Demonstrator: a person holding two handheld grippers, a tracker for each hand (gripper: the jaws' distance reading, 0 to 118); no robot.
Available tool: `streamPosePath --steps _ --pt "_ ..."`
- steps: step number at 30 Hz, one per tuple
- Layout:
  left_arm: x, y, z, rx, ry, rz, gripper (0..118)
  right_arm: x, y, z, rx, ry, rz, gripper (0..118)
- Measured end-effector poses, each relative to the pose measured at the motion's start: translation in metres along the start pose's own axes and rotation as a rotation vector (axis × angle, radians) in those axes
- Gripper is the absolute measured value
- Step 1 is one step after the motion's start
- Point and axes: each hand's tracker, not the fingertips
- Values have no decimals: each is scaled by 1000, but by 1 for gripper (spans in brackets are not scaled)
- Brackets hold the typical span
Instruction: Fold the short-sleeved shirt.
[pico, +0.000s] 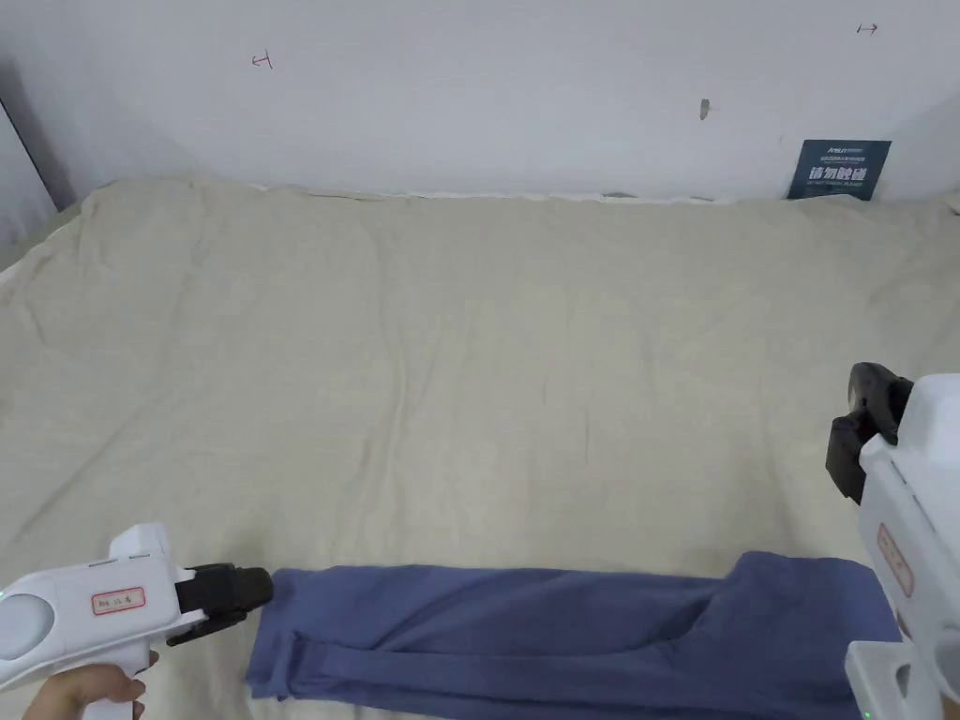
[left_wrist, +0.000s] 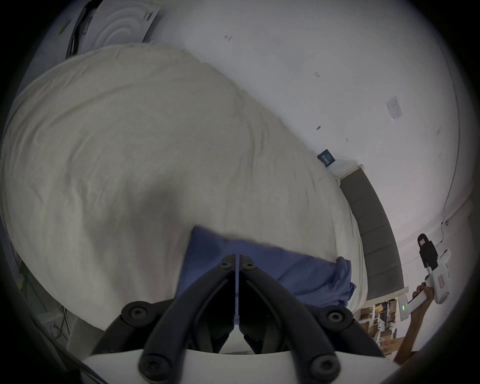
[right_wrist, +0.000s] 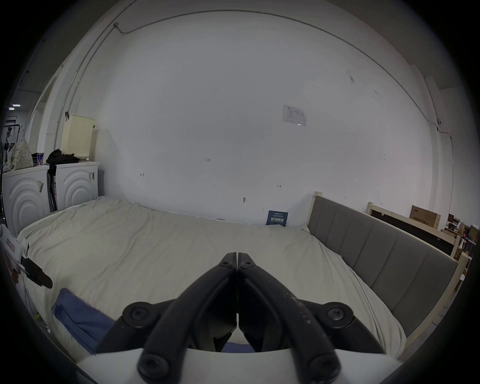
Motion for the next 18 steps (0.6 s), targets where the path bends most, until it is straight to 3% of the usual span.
streamPosePath --steps 1,2,3,4,5,6,7,12,13,16,17,18 --pt "-7 -1 -3 -6 -13 8 24 -2 -1 -2 -7 0 4 2" --pt "-13 -1 -5 -20 -33 19 46 -4 -2 -3 -14 0 9 2" --pt "-16 -3 -8 -30 -64 44 55 -6 -3 -6 -21 1 13 2" --pt "-20 -3 -12 -53 -86 64 55 -7 -4 -8 -27 1 15 2" --pt "-21 -5 -15 -53 -77 65 81 -9 -4 -9 -33 2 15 2" --pt "-21 -7 -18 -49 -76 55 92 -10 -5 -10 -39 4 15 2" --pt "-28 -5 -25 -51 -79 44 96 -11 -6 -12 -43 3 16 2" --pt "-28 -8 -42 -87 -63 -18 95 -15 -7 -18 -64 -2 26 2" --pt "-29 -9 -46 -106 -62 -7 90 -15 -8 -19 -66 -3 28 2" --pt "-27 -13 -52 -113 -76 3 43 -15 -8 -21 -73 -8 34 2" --pt "-26 -15 -55 -116 -64 -9 31 -14 -9 -21 -77 -8 34 2" --pt "-25 -18 -60 -128 -44 -31 27 -14 -9 -22 -80 -7 34 2"
